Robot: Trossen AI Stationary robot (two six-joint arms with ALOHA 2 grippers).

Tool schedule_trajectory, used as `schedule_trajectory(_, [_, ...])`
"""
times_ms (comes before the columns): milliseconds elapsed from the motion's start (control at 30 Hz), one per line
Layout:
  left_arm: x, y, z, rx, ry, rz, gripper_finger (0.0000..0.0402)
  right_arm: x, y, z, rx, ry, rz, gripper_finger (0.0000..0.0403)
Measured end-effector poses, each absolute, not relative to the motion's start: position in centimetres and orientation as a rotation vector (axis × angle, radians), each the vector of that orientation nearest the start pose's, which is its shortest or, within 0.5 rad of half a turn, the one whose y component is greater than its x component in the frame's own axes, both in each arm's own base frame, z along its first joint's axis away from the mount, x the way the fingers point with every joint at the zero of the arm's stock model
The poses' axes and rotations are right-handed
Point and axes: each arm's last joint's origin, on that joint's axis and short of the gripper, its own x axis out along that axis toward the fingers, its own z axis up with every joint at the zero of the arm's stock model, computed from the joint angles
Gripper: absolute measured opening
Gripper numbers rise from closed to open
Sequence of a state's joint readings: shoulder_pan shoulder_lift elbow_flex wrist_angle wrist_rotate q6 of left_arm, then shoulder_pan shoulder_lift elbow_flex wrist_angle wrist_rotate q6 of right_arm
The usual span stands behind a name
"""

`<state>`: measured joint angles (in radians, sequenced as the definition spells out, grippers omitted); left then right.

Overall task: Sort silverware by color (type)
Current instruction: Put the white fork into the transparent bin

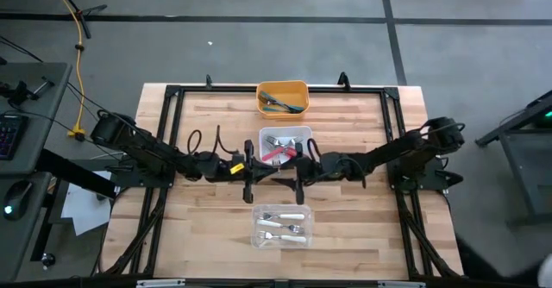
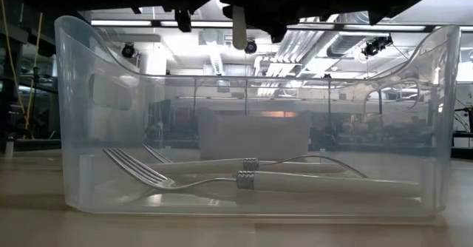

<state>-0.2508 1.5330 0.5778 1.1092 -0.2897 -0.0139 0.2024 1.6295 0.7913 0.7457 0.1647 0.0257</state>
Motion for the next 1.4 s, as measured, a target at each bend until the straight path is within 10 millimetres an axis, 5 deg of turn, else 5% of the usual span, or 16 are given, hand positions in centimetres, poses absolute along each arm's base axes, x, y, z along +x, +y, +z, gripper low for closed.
schedule_trajectory(233, [28.8,-6.6,21.4,-0.039,-0.132,0.04,0.0001,33.5,6.7,21.3,-0.011,0.104,-0.015,0.0025])
schedule_trajectory(467, [28.2,-6.7,21.3,-0.011,-0.113,0.034,0.0029,32.9,8.3,21.8,-0.063,0.223,-0.041,0.0036])
schedule_trajectory(733, [25.4,-7.5,20.8,0.105,-0.037,0.059,0.007,32.3,11.1,22.8,-0.01,0.417,-0.019,0.0026])
schedule_trajectory(1067, [21.4,-7.4,18.7,0.14,0.018,0.124,0.006,32.2,14.4,23.2,0.155,0.522,0.053,0.0027])
schedule_trajectory(1400, [20.1,-6.9,19.4,0.123,-0.03,0.123,0.0044,34.1,16.3,21.1,0.262,0.696,0.115,0.003])
